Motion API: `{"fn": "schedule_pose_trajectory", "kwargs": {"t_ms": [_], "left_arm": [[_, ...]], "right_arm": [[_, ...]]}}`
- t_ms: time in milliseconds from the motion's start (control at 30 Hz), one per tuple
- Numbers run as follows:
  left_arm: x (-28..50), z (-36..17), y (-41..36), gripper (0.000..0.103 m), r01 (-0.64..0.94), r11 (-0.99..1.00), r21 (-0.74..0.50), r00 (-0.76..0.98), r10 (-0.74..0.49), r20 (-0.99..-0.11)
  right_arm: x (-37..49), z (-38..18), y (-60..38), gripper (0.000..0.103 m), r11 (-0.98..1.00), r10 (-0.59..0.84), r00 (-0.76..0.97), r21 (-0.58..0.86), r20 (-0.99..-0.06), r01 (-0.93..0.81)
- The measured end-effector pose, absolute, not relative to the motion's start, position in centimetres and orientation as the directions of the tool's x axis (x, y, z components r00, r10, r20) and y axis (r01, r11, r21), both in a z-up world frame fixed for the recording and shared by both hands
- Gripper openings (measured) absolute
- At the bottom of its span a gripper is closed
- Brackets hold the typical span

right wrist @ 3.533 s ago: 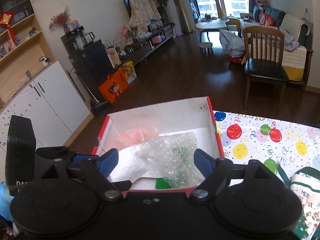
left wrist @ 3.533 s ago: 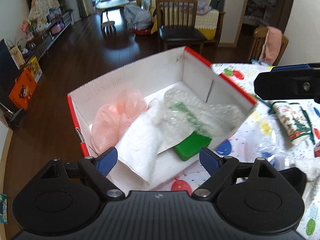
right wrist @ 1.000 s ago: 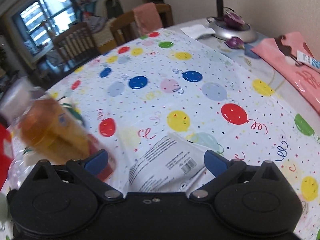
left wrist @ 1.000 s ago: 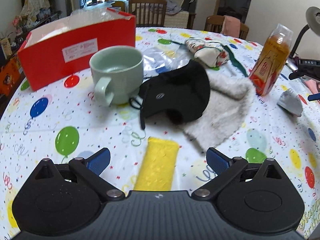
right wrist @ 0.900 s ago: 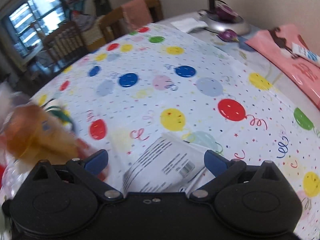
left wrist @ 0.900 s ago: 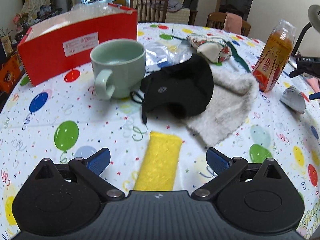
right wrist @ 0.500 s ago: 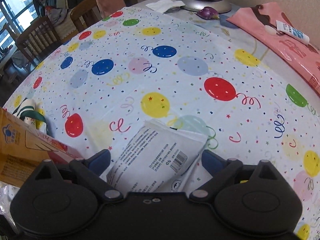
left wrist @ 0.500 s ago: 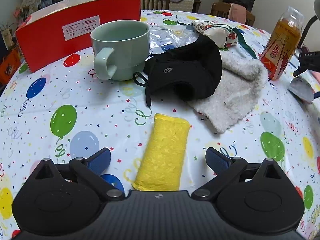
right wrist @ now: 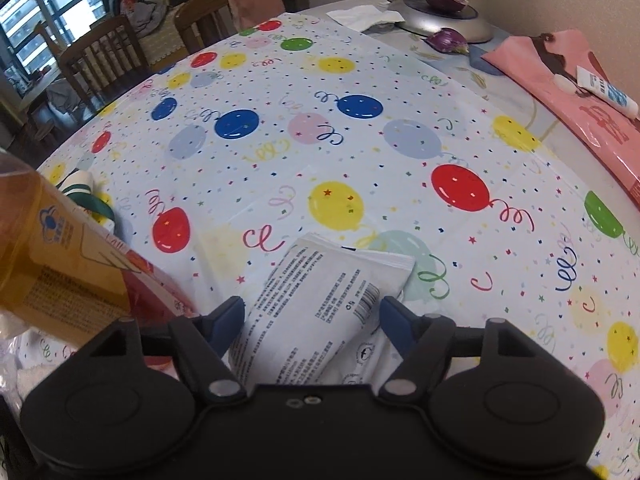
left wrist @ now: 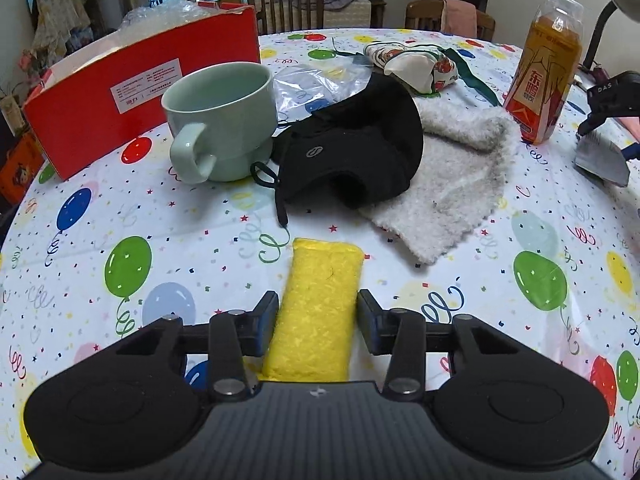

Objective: Organize soft objects
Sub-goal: 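Grasp the yellow sponge with the left tool while the right tool grasps the white packet, then carry the yellow sponge and white packet with both tools over the red box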

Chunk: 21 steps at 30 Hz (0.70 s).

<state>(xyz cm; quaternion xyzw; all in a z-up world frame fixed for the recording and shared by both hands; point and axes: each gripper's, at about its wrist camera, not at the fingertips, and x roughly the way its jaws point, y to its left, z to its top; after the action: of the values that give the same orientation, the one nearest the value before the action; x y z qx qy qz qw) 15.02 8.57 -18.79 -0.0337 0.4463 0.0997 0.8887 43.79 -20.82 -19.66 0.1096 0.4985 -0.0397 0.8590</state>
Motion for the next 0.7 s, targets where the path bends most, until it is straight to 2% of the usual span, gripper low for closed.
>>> {"fn": "schedule_pose_trajectory", "kwargs": {"t_ms": [33,100,300,467,700], "left_arm": [[15.0,-18.8,8.5,0.042,-0.206,0.978,0.031,0.582,0.148,-0.800],[15.0,-18.8,8.7,0.041,-0.207,0.978,0.023,0.582,0.142,-0.801],[15.0,-18.6,9.2,0.040,-0.226,0.974,-0.018,0.578,0.119,-0.807],[14.8,-18.3,9.4,0.040,-0.244,0.969,-0.036,0.579,0.116,-0.807],[14.4,-17.7,10.0,0.040,-0.269,0.961,-0.065,0.585,0.109,-0.804]], "right_arm": [[43.7,-19.6,-20.8,0.070,0.974,0.047,0.502,0.152,-0.864,0.169],[43.5,-19.4,-21.1,0.059,0.974,0.069,0.509,0.169,-0.858,0.152],[42.6,-18.8,-21.4,0.047,0.974,0.134,0.534,0.212,-0.835,0.086],[41.3,-18.0,-22.2,0.042,0.965,0.205,0.543,0.262,-0.814,0.028],[38.4,-16.0,-23.3,0.041,0.949,0.293,0.554,0.306,-0.779,-0.070]]}}
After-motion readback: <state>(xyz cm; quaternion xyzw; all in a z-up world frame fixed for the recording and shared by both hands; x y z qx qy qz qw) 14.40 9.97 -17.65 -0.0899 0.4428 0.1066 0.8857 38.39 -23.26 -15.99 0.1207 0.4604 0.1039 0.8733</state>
